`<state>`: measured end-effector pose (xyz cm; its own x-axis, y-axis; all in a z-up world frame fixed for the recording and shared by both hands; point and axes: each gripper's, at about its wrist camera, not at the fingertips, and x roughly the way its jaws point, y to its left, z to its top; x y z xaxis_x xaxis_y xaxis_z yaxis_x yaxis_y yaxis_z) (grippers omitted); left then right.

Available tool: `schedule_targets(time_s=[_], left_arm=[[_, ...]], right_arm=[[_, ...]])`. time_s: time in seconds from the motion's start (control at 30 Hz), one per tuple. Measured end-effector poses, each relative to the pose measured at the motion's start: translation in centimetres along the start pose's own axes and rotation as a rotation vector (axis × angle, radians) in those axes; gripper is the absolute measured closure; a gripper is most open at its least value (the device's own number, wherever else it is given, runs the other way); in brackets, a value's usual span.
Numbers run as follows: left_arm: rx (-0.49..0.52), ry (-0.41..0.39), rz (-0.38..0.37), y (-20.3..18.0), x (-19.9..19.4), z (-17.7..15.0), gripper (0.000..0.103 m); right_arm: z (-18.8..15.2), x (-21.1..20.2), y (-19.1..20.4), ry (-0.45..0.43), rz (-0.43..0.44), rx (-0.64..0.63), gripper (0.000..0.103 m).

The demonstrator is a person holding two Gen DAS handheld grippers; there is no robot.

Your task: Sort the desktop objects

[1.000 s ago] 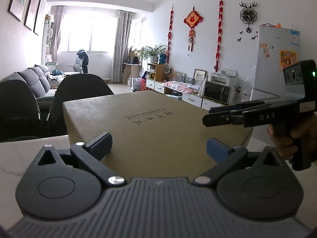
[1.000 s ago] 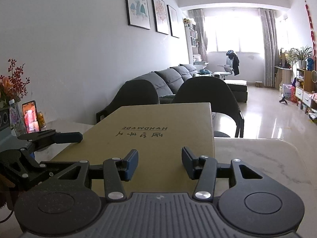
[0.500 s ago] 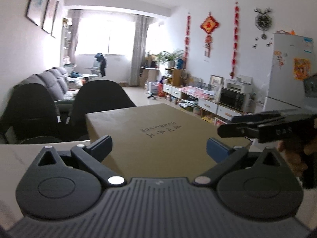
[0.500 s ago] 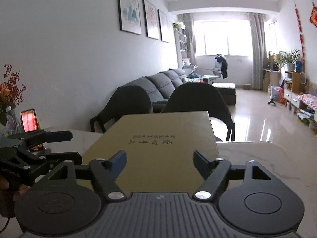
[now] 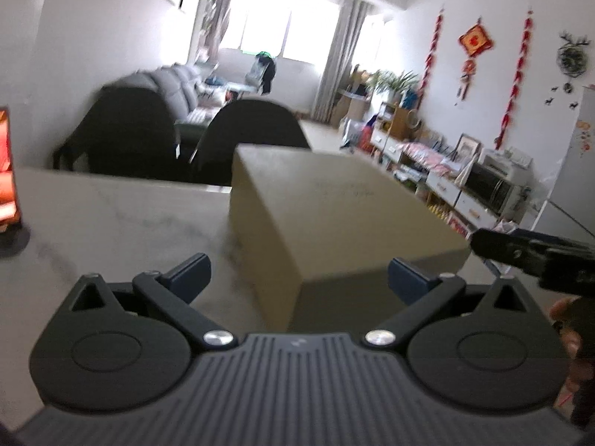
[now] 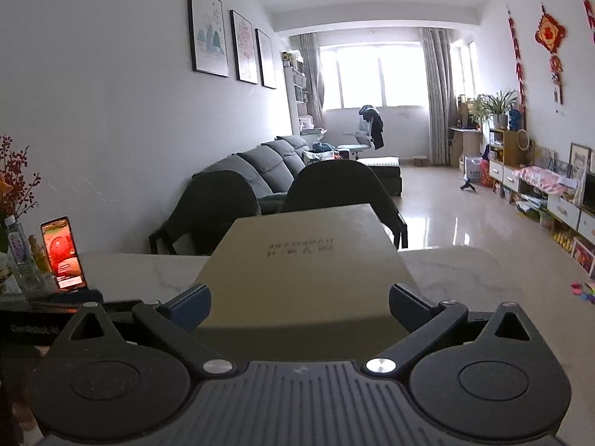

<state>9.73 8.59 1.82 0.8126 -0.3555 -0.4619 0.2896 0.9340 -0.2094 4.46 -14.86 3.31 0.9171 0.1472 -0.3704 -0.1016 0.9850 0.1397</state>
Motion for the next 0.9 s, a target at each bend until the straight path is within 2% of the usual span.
schedule_targets(time_s=[0.2,0.3,0.37,0.53,0.67,0.9], left_arm=[[-0.001,0.108,0.106,0.6,0.3,-2.0,0.000],[-0.006,0.193,0.150,1.0,1.1,-3.1,0.000],[0.009,0.222,0.176,0.9,1.3,-4.0,0.000],[0.021,0.255,0.231,0.4,0.6,-5.3,0.000],[0.012,0.268,0.252,0.2,0.3,-5.1,0.000],[-0.017,0.261,0.262,-0.2,-1.1,-5.3,0.000]], right_arm=[[-1.9,-1.8,2.0,0.005,-0.041,-0.040,0.000],[-2.9,-2.3,2.3,0.034,-0.074,-0.005,0.000],[-3.6,-2.6,2.6,0.054,-0.100,0.031,0.000],[-5.7,-2.9,3.5,0.095,-0.132,0.073,0.000],[-6.3,-2.5,4.6,0.117,-0.145,0.020,0.000],[-6.4,-1.1,5.8,0.131,-0.118,-0.029,0.000]])
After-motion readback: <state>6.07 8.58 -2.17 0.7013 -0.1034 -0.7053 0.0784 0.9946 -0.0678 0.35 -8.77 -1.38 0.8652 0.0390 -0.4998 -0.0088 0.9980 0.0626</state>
